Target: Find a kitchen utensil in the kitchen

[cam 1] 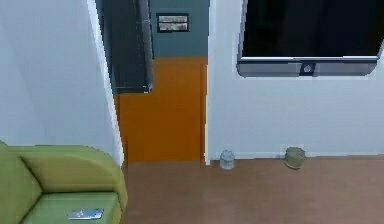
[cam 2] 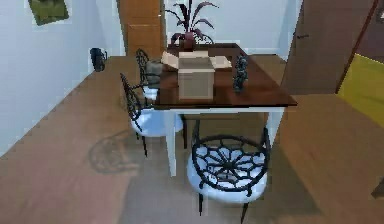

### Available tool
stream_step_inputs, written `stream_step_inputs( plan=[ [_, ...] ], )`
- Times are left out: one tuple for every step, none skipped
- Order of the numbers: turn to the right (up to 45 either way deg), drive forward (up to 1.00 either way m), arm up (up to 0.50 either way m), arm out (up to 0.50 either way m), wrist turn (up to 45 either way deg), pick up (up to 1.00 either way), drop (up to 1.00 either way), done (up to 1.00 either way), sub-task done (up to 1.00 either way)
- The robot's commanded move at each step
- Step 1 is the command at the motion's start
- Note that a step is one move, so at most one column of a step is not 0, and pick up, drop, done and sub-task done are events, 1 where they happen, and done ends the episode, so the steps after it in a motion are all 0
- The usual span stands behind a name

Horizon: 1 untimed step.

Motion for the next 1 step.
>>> stream_step_inputs(
  plan=[
    [0.0, 1.0, 0.0, 0.0, 0.0, 0.0, 0.0, 0.0, 0.0]
  ],
)
